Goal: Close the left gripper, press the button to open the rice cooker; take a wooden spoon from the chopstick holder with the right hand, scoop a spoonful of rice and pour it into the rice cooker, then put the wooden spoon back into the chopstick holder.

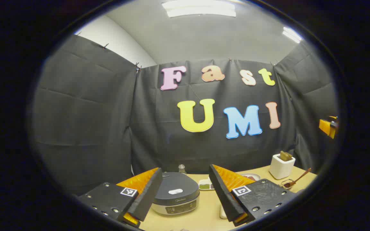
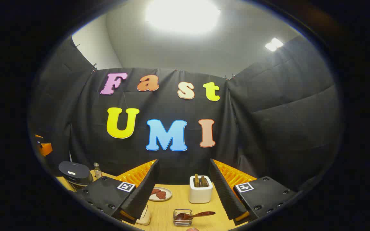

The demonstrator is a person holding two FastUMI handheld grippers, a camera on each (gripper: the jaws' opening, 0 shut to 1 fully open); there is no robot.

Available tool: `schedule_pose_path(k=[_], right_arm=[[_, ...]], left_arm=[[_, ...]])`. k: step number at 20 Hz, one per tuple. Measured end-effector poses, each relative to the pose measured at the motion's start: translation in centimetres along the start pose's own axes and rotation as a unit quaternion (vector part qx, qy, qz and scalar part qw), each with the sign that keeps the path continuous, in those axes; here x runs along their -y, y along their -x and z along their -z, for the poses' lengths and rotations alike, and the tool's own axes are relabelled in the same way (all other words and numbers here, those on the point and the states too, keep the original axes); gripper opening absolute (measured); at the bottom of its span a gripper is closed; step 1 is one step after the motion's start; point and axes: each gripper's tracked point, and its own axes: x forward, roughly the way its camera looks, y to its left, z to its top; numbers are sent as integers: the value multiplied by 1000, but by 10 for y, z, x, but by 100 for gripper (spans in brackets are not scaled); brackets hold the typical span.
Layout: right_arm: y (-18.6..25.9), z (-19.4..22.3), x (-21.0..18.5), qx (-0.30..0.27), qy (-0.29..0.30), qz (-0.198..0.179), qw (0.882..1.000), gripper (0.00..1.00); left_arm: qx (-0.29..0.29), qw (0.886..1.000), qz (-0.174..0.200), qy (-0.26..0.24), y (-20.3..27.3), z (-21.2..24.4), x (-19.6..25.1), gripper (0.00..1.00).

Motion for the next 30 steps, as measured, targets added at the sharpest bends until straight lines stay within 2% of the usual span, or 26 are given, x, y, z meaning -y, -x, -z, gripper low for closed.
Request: schedule_pose_path(k=[8, 19, 28, 30], right_arm=[[3, -2, 6, -1, -7, 4, 1000, 96], [4, 5, 14, -1, -4, 1, 1000, 96], [-9, 15, 24, -4, -4, -17, 1000, 97], [-10, 19, 27, -6, -6, -26, 1000, 96]], left_arm=[[10, 1000, -10, -2, 6, -8, -6, 91], [11, 1000, -7, -7, 8, -14, 9, 91], [-4, 1000, -14, -15, 4, -10, 22, 91], [-3, 1000, -23, -17, 3, -12, 20, 68]])
